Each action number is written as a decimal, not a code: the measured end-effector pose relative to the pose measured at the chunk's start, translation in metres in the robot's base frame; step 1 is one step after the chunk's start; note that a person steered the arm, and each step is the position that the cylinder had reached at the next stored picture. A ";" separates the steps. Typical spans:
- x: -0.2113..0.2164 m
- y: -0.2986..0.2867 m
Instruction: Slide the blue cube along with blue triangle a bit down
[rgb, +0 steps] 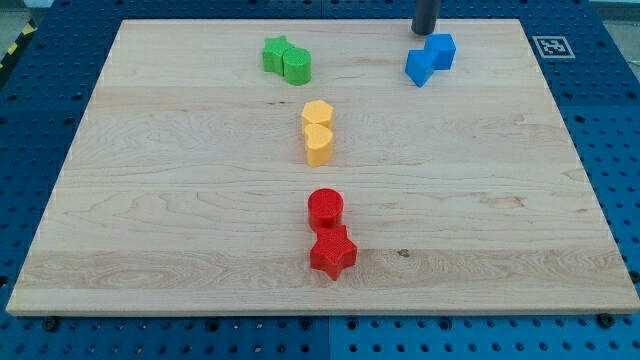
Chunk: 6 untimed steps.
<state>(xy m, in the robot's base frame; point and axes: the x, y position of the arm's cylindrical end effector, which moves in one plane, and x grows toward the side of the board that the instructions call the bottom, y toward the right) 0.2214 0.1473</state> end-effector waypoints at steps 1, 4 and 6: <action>0.019 0.002; 0.052 0.021; 0.068 0.015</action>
